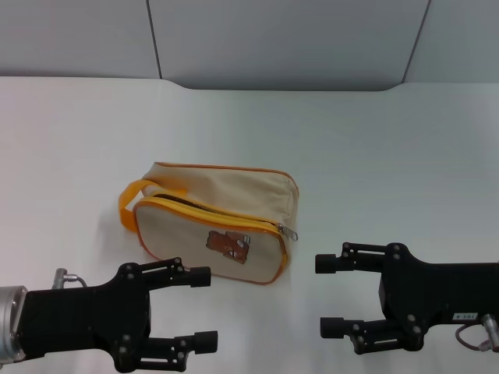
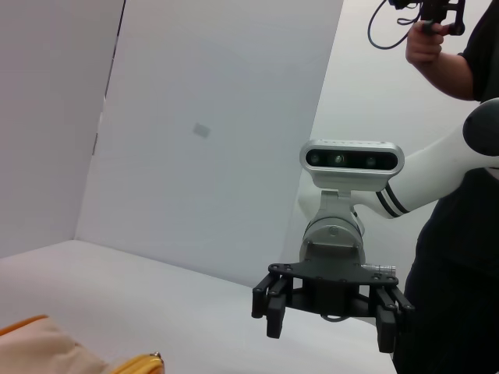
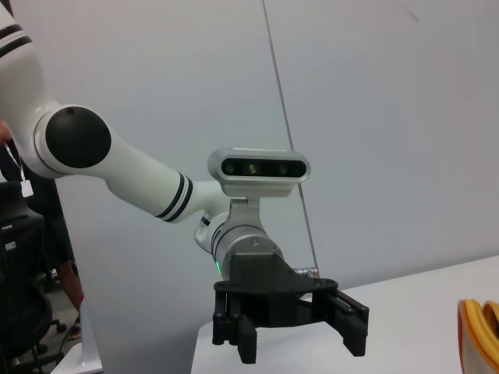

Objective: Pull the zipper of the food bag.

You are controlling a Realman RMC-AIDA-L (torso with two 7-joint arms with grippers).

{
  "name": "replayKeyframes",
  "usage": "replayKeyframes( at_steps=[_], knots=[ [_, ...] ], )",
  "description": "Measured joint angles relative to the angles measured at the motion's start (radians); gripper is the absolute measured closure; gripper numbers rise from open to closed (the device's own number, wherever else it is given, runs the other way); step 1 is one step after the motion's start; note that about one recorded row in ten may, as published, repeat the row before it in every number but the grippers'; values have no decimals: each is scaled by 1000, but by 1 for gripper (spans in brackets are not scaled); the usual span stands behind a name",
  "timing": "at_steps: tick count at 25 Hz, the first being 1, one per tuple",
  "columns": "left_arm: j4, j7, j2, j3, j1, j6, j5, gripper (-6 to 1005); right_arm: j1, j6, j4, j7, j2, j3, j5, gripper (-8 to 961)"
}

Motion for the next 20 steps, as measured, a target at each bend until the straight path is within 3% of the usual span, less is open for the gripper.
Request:
replayKeyframes(
  at_steps=[20],
  knots=[
    [0, -10, 1, -1, 3, 0, -1, 175, 2, 0, 0, 0, 1, 0, 0, 177]
  ],
)
